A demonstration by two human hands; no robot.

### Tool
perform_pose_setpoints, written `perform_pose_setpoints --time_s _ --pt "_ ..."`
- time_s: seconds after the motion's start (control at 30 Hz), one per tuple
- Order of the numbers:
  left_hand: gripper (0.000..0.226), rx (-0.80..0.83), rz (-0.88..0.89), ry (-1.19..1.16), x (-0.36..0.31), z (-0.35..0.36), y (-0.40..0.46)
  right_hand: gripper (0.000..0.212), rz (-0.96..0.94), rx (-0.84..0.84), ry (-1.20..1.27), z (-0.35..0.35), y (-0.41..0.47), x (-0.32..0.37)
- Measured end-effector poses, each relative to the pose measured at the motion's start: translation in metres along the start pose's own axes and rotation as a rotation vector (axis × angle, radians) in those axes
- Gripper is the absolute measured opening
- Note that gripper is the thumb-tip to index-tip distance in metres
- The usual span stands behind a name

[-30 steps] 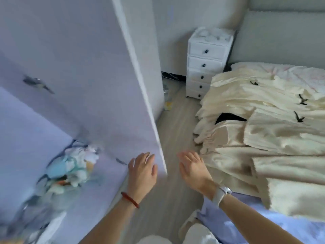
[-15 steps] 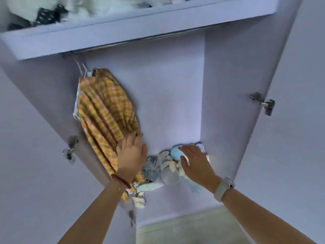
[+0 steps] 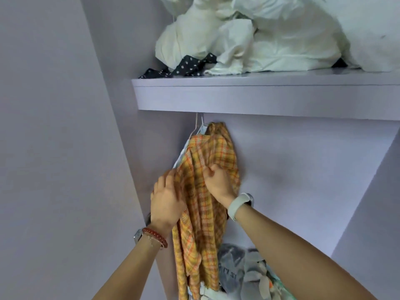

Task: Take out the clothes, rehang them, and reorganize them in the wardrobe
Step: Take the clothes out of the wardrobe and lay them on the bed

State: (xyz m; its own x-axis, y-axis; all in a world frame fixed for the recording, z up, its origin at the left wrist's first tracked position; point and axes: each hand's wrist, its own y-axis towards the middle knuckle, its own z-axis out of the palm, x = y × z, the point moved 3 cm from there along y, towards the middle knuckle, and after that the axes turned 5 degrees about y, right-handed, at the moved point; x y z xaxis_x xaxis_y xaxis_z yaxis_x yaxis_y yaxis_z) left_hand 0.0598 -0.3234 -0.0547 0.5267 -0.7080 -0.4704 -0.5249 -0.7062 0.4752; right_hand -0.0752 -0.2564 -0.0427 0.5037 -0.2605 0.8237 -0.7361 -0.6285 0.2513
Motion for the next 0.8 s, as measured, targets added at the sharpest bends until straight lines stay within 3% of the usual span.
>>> perform_pose_setpoints --time_s 0.17,0.27,0.43,0.53,0.6,0.67,0.8 --pt "0.044 -0.071 -0.076 -0.081 0.013 0.007 0.014 0.059 0.062 0.116 -0.119 0.039 0.057 0.026" --pt "0.043 -0.086 -0.065 -0.09 0.017 0.009 0.02 0.051 0.08 0.168 -0.181 0.045 0.072 0.023" --pt "0.043 -0.001 -0.065 -0.048 0.018 0.023 0.04 0.034 0.078 0.033 -0.242 0.014 0.068 -0.006" --pt "0.047 0.131 -0.066 0.028 0.009 0.038 0.054 0.004 0.074 -0.014 -0.228 -0.012 0.063 -0.028" --pt "0.047 0.203 -0.057 0.072 0.003 0.047 0.062 0.005 0.021 -0.037 -0.26 -0.029 0.061 -0.034" --pt "0.046 0.23 -0.026 0.083 -0.005 0.054 0.065 0.023 -0.025 -0.048 -0.288 -0.041 0.061 -0.034" --pt "0.049 0.087 0.018 -0.04 -0.027 0.06 0.063 0.031 -0.039 -0.137 -0.363 -0.058 0.061 -0.029"
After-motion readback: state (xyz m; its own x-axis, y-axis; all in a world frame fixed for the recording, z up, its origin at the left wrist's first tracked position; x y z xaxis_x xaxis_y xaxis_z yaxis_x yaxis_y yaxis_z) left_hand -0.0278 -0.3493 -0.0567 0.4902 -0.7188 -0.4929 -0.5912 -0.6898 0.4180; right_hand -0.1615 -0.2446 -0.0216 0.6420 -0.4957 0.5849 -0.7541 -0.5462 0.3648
